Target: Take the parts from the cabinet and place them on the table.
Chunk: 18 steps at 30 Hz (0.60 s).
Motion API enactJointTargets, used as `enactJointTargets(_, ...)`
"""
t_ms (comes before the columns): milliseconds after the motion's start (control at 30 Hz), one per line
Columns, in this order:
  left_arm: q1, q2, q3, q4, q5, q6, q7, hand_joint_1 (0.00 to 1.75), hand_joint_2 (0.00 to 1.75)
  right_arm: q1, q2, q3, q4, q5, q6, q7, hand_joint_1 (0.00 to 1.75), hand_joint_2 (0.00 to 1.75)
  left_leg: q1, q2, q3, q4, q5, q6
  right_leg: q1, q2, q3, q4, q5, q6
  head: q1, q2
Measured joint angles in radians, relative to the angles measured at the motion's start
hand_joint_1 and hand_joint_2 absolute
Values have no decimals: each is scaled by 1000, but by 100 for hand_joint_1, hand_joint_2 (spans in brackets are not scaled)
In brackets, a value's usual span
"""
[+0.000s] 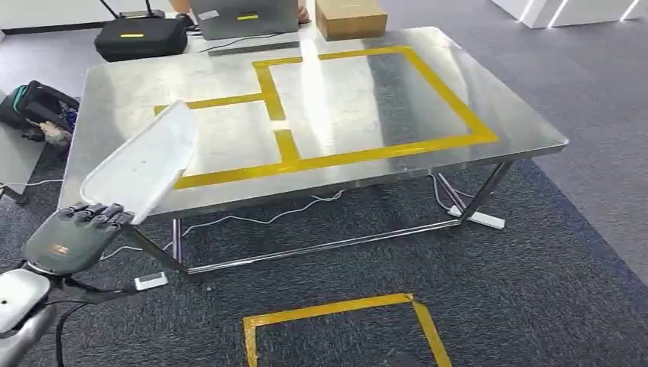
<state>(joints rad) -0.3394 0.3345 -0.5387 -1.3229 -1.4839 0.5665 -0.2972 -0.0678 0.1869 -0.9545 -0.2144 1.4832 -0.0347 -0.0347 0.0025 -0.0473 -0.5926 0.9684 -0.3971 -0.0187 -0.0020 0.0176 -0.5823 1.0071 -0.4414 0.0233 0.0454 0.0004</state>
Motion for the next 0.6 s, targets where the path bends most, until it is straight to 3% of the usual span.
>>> enactJointTargets(167, -44, -37, -40, 13, 2, -11, 5, 175, 175, 1, 0, 0, 0, 0, 0, 4, 0, 0, -1, 0, 0, 0, 0, 0, -1, 1, 0, 0, 1, 1, 0, 0)
enactJointTargets(600, -46, -47, -82, 41, 7, -1, 9, 175, 175, 2, 0, -1, 0, 0, 0, 7, 0, 0, -1, 0, -1, 0, 0, 1, -1, 1, -1, 0, 1, 1, 0, 0)
